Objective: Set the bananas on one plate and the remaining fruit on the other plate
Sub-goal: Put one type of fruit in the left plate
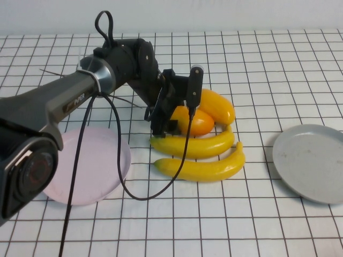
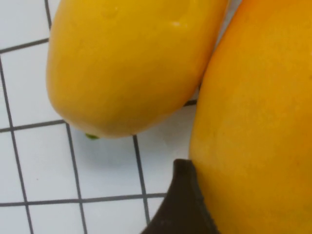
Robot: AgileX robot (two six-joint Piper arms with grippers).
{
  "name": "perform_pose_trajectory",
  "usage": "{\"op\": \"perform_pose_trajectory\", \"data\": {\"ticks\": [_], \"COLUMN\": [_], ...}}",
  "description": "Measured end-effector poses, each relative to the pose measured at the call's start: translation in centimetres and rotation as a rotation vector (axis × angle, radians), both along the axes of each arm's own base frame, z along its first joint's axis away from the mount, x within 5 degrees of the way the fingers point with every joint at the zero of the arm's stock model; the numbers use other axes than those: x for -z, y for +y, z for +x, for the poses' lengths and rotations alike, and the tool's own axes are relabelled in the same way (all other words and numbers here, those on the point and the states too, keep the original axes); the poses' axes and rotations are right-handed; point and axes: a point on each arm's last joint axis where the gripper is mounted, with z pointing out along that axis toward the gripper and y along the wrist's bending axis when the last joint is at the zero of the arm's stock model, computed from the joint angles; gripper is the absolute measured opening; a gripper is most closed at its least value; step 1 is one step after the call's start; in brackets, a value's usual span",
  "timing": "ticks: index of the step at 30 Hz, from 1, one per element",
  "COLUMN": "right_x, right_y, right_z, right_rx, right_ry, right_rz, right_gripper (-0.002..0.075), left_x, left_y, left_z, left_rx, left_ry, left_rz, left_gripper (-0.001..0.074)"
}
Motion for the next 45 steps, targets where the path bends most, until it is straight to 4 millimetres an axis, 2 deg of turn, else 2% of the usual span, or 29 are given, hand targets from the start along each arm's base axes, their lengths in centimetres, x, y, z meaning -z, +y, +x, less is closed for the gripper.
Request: {"op": "perform_pose_trajectory", "data": {"ticks": [3, 6, 11, 17, 19, 24, 28, 31, 34, 38, 45], "right_x": [0.0, 0.0, 0.0, 0.0, 0.0, 0.0, 0.0, 0.0, 0.0, 0.0, 0.0], "right_y": [0.0, 0.0, 0.0, 0.0, 0.0, 0.0, 0.0, 0.0, 0.0, 0.0, 0.0], "right_z": [0.0, 0.0, 0.0, 0.0, 0.0, 0.0, 0.0, 0.0, 0.0, 0.0, 0.0], "right_rx": [0.0, 0.0, 0.0, 0.0, 0.0, 0.0, 0.0, 0.0, 0.0, 0.0, 0.0], "right_ry": [0.0, 0.0, 0.0, 0.0, 0.0, 0.0, 0.0, 0.0, 0.0, 0.0, 0.0], "right_rz": [0.0, 0.0, 0.0, 0.0, 0.0, 0.0, 0.0, 0.0, 0.0, 0.0, 0.0], "right_gripper": [-0.0016, -0.0016, -0.0016, -0.0016, -0.0016, -0.0016, -0.0017, -0.0016, -0.0016, -0.0016, -0.0016], "left_x": [-0.9, -2.7, -6.0, -6.4, -5.9, -5.8, -6.7, -6.5, -6.2, -5.7, -2.3], "left_y": [0.3, 0.7, 1.9, 3.9, 5.1, 10.1, 14.3, 16.7, 18.0, 18.7, 18.5], "left_z": [-0.1, -0.2, -0.9, -3.9, -5.7, -11.1, -14.6, -16.2, -16.6, -16.6, -15.0], "left_rx": [-0.002, -0.029, -0.225, -0.358, -0.383, -0.501, -0.729, -0.923, -1.036, -1.108, -1.302], "left_ry": [-0.026, -0.062, -0.08, -0.002, 0.027, -0.008, -0.046, -0.01, 0.04, 0.09, 0.223], "left_rz": [0.014, 0.016, -0.013, -0.028, -0.037, -0.149, -0.306, -0.395, -0.419, -0.414, -0.429], "left_gripper": [0.0494, 0.0494, 0.0494, 0.0494, 0.0494, 0.0494, 0.0494, 0.0494, 0.0494, 0.0494, 0.0494]}}
